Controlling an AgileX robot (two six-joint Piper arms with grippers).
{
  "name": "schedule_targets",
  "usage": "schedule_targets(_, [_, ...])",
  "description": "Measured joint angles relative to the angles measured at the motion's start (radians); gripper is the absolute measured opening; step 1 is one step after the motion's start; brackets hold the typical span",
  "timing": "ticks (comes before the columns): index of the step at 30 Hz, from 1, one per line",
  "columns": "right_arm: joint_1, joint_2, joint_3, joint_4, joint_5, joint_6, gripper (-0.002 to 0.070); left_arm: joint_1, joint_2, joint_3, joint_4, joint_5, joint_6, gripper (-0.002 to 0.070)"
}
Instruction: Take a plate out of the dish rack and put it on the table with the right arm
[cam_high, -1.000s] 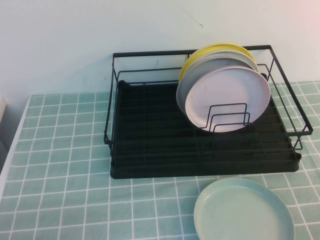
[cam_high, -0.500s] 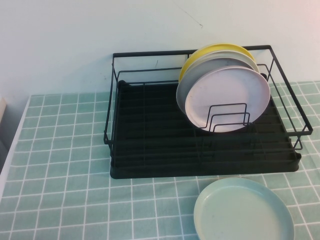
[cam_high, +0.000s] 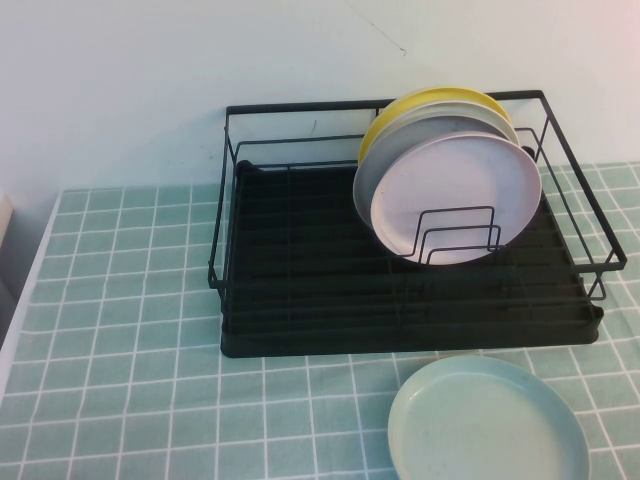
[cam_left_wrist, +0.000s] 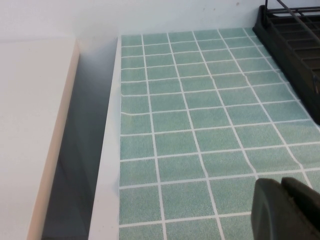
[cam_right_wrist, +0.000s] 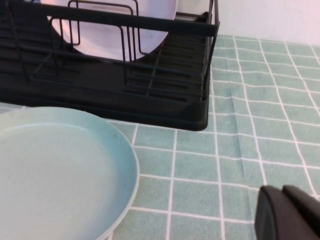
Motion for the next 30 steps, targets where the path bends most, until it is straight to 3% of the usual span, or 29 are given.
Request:
schedule_targets(7, [0.000,0.000,0.000,-0.119,-0.003,-0.002,-0.0001,0.000,0.000,0.000,0.000,0.000,0.000,-0.0003])
schedule_targets(30, [0.000,0.000,0.000,-0.110,-0.004,-0.002,-0.0001,0.000,0.000,0.000,0.000,0.000,0.000,-0.0003])
